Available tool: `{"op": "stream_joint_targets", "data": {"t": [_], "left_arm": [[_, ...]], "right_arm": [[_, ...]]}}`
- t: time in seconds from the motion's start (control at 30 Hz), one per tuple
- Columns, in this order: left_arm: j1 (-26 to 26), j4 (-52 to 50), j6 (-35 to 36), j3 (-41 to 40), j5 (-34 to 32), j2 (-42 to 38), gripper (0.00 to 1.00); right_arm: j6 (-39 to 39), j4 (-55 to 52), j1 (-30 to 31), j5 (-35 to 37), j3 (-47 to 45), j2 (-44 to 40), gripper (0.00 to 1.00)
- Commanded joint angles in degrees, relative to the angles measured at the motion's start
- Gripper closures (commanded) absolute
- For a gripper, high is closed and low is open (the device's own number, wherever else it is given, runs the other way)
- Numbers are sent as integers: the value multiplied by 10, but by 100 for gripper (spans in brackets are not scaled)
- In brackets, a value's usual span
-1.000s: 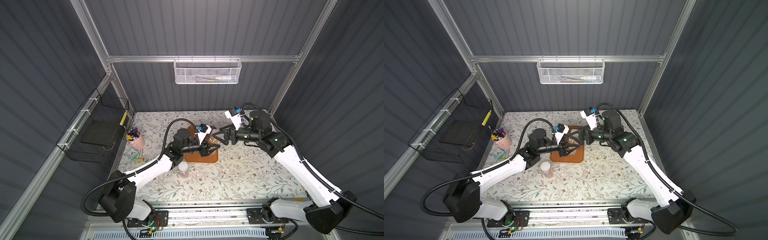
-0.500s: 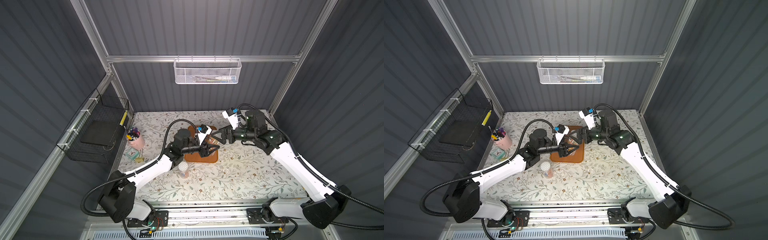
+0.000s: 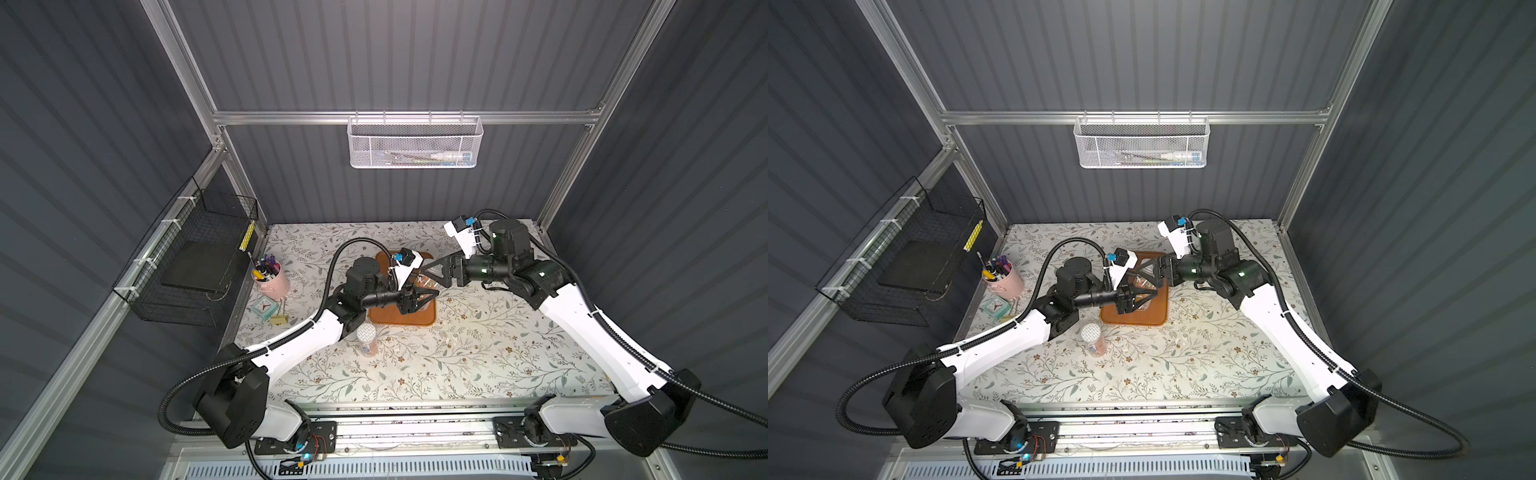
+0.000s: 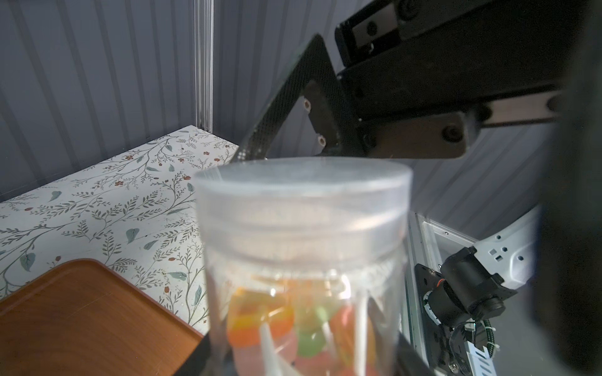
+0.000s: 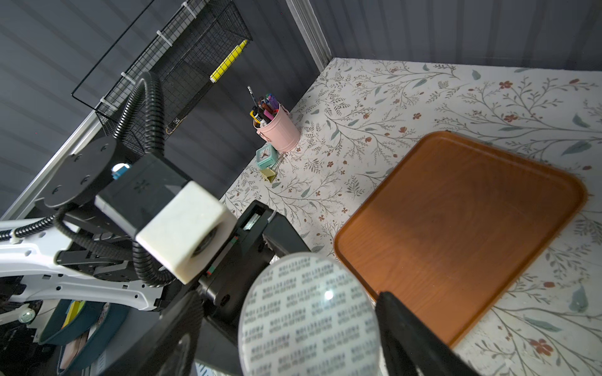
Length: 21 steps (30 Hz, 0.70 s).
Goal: Pour the candies out of the jar
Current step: Unscrew the lid from the jar.
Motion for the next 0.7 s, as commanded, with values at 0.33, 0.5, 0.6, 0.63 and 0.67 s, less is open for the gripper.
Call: {"op": "stream_joint_targets", "data": {"t": [0.33, 0.5, 0.6, 0.63, 0.67], "left_arm": [[-2, 33, 13, 2, -2, -23, 100], [-1, 33, 13, 2, -3, -23, 100], [-2, 33, 12, 2, -1, -20, 100], [-2, 33, 11, 3, 0, -20, 100], [-2, 33, 10, 3, 2, -19, 100]], "right_arm": [[20, 16, 0, -20, 0, 9, 36], [19, 14, 0, -20, 0, 9, 37], [16, 17, -1, -13, 1, 5, 40], [11, 17, -2, -9, 2, 2, 41], [6, 16, -2, -5, 4, -1, 41]]}}
